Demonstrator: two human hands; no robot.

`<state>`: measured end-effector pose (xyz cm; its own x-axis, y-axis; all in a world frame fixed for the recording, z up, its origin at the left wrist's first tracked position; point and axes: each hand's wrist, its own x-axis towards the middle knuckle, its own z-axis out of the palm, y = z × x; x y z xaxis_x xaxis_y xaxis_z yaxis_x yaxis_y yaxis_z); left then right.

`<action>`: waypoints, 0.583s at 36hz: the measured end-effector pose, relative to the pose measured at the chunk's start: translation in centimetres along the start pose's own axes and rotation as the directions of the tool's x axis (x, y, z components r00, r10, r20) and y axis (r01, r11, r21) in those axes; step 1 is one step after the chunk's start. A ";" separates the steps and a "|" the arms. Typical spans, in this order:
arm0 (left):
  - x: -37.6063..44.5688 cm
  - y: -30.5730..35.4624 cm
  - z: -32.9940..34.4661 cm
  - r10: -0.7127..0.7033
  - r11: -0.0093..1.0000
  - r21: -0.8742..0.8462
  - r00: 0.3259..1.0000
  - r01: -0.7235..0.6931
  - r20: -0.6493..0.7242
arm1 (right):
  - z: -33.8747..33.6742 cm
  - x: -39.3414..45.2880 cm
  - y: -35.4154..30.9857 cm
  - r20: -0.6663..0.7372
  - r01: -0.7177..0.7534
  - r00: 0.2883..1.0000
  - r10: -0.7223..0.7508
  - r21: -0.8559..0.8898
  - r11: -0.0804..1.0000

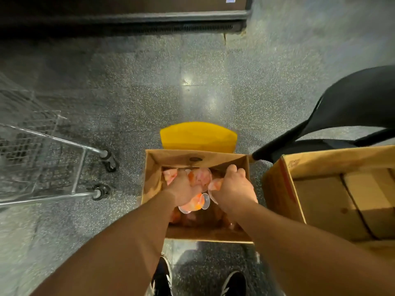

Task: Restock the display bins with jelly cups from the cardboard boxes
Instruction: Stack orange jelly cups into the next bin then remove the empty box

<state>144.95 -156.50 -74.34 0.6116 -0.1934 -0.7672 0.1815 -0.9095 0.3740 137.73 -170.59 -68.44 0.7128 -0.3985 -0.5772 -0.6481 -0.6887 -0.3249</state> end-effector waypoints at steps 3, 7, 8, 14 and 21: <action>-4.3 2.1 -2.8 0.028 0.997 -0.075 0.998 -0.032 -0.056 | -3.5 -2.9 -0.8 -0.024 0.035 0.999 -0.035 -0.012 0.999; -10.4 6.8 -7.7 0.154 0.986 -0.041 0.982 -0.159 -0.109 | -9.4 -7.6 -2.1 -0.104 0.045 0.994 -0.040 0.045 0.998; -11.9 8.0 -8.8 0.181 0.983 -0.007 0.975 -0.183 -0.127 | -11.0 -8.8 -2.5 -0.114 0.040 0.993 -0.033 0.063 0.997; -20.6 16.5 -14.4 0.406 0.913 0.090 0.901 -0.397 -0.151 | -21.7 -18.6 -4.0 -0.329 0.009 0.943 0.041 0.148 0.989; -36.3 25.6 -18.2 0.698 0.703 0.288 0.709 -0.651 -0.101 | -31.4 -35.5 -3.7 -0.630 -0.020 0.762 0.150 0.209 0.978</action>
<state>141.41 -166.05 -27.43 0.6383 -0.7346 -0.2303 -0.4918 -0.6192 0.6122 123.29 -172.91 -23.17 0.6152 -0.7882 -0.0168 -0.7037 -0.5393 -0.4626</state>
